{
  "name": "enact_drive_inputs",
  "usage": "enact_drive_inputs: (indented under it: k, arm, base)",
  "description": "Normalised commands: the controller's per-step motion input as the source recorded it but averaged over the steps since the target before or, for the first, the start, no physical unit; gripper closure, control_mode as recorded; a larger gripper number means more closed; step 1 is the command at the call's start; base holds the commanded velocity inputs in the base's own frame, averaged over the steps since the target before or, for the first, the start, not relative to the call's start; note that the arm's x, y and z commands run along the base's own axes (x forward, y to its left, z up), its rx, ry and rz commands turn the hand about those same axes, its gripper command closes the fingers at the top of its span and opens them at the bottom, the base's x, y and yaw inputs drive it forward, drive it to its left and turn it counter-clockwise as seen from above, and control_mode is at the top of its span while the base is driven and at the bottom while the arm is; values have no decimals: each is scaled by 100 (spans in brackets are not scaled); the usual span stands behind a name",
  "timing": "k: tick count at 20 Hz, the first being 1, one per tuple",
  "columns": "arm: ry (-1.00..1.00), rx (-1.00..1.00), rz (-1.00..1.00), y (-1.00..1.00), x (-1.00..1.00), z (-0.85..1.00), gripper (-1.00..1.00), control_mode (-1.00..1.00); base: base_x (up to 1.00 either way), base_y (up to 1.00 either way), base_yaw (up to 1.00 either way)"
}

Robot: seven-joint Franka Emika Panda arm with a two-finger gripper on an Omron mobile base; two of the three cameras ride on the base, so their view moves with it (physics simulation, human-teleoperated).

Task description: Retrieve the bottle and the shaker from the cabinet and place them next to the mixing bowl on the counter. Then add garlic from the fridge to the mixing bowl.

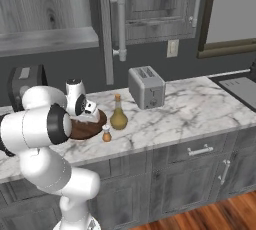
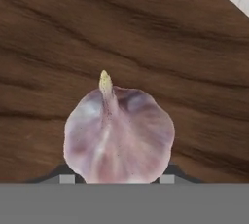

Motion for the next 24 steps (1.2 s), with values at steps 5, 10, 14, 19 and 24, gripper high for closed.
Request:
enact_drive_inputs:
  k: [5,10,14,19,24]
  arm:
    - [1,0,0,0,23,0,100,-100]
    - [1,0,0,0,5,-2,100,-100]
    - [0,0,0,0,0,-16,100,-100]
    - [0,0,0,0,0,-22,100,-100]
    - [0,0,0,0,0,-23,100,-100]
  base:
    - [0,0,0]
    - [0,0,0]
    - [0,0,0]
    - [0,0,0]
    - [0,0,0]
